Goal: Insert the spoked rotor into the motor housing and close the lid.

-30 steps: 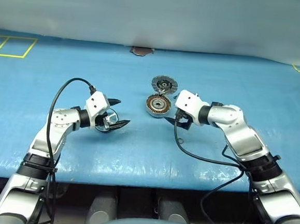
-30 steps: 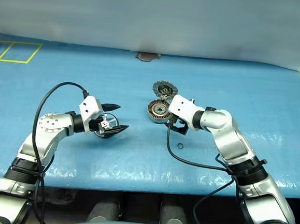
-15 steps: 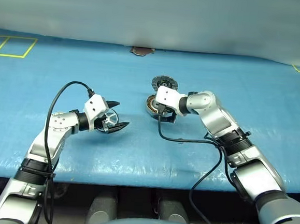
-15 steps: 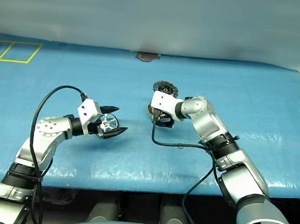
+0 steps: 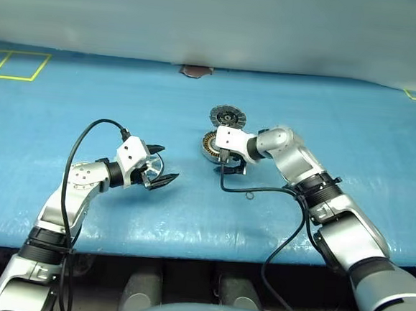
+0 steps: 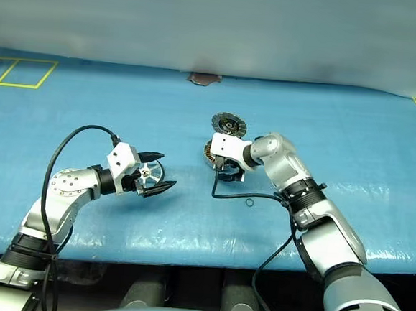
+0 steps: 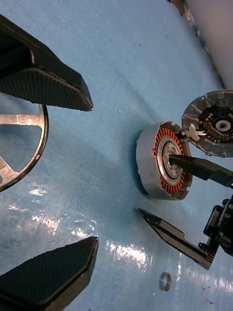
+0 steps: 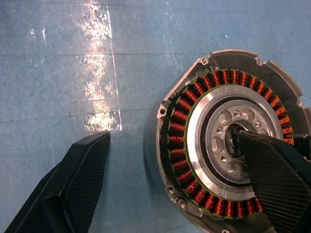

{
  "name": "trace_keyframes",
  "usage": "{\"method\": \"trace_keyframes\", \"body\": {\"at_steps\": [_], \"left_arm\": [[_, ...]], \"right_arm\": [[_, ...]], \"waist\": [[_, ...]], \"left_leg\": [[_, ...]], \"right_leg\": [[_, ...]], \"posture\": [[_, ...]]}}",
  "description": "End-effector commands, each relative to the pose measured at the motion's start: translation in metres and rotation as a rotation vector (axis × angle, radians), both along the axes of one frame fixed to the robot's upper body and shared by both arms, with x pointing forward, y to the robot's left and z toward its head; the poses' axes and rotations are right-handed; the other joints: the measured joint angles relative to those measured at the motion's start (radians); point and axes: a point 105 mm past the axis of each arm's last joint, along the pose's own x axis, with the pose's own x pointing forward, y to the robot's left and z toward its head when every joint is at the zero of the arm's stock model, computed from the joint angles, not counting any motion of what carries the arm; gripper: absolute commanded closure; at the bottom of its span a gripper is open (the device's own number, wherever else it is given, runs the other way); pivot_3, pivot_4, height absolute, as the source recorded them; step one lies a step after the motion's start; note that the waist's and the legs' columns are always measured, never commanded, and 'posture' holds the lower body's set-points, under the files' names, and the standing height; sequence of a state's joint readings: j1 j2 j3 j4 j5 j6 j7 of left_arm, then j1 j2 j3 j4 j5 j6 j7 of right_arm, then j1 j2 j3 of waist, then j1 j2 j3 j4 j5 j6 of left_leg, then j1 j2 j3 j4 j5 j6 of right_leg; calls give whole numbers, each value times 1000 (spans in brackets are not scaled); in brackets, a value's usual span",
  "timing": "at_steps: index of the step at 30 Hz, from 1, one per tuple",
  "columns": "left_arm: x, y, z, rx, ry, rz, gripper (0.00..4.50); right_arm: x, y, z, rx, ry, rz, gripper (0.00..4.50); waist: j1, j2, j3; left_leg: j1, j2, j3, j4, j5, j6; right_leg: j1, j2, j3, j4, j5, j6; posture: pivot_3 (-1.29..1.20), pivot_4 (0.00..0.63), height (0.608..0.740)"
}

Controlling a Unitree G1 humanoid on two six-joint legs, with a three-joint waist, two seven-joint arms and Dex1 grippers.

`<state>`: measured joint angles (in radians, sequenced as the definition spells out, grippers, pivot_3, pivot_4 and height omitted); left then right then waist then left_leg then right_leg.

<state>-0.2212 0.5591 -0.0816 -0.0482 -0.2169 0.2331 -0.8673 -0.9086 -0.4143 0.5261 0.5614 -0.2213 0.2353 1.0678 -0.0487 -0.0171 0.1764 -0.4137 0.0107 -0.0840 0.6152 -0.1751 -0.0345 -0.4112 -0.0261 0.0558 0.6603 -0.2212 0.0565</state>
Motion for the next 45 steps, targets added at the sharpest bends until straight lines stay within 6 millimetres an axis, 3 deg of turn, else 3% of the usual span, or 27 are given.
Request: {"method": "trace_keyframes", "body": {"at_steps": [1, 7, 13, 16, 22, 27, 32, 38, 44, 45], "left_arm": [[0, 0, 14, -17, -58, 3, 0], [-4, 6, 13, -18, -57, 32, 0], [-7, 14, 16, -27, -53, 53, 0], [-4, 22, 18, -13, -59, 77, 0], [4, 35, 29, -10, -95, 116, 0], [9, 38, 36, -10, -114, 120, 0], [10, 41, 40, -20, -128, 127, 0], [9, 40, 40, -29, -128, 128, 0], [9, 40, 40, -29, -129, 128, 0], [10, 41, 40, -27, -130, 129, 0]], "right_arm": [[2, -2, -7, -48, 46, 4, 441], [7, 0, -9, -60, 66, 2, 2183], [5, 10, -6, -35, 47, 29, 2231], [-3, 24, 3, -6, 13, 80, 2231], [-47, 61, 9, 77, -4, 212, 2231], [-71, 78, 7, 100, -23, 266, 2231], [-80, 81, -3, 95, 1, 256, 2231], [-66, 67, -24, 37, 20, 156, 2231], [-72, 73, -16, 88, 18, 163, 339], [-72, 76, -10, 111, 0, 165, 339]], "waist": [[-2, 0, 0], [-6, 0, 0], [-15, 0, 0], [-17, 0, 0], [-21, 0, 0], [-21, 0, 0], [-17, 0, 0], [-17, 0, 0], [-8, 0, 0], [-7, 0, 0]], "left_leg": [[1, 0, 0, 0, 0, 0], [1, 0, 0, 0, 0, 0], [3, 0, 0, 0, 0, 0], [2, 0, 0, 0, 0, 0], [1, 2, 0, -3, 0, -1], [1, 3, 0, -3, -1, -2], [1, 3, 0, -1, -1, -2], [2, 3, 0, -1, -1, -2], [2, 3, 0, 1, 0, -2], [2, 2, 0, 1, 0, -2]], "right_leg": [[0, 0, 0, 0, 0, 0], [1, 0, 0, 0, 0, 0], [2, 0, 0, 2, 0, -1], [1, 0, 0, 2, 0, -1], [-2, 1, 0, 2, 2, 2], [-3, 3, -1, 2, 1, 1], [-2, 2, -1, 2, 0, -2], [0, 2, -1, 2, -1, -2], [1, 2, -1, 2, 0, -3], [0, 1, -1, 2, 0, -3]], "posture": [[0, 150, 740], [0, 150, 740], [0, 150, 740], [0, 150, 740], [0, 150, 740], [0, 150, 740], [0, 150, 740], [0, 150, 740], [0, 150, 740], [0, 150, 740]]}}
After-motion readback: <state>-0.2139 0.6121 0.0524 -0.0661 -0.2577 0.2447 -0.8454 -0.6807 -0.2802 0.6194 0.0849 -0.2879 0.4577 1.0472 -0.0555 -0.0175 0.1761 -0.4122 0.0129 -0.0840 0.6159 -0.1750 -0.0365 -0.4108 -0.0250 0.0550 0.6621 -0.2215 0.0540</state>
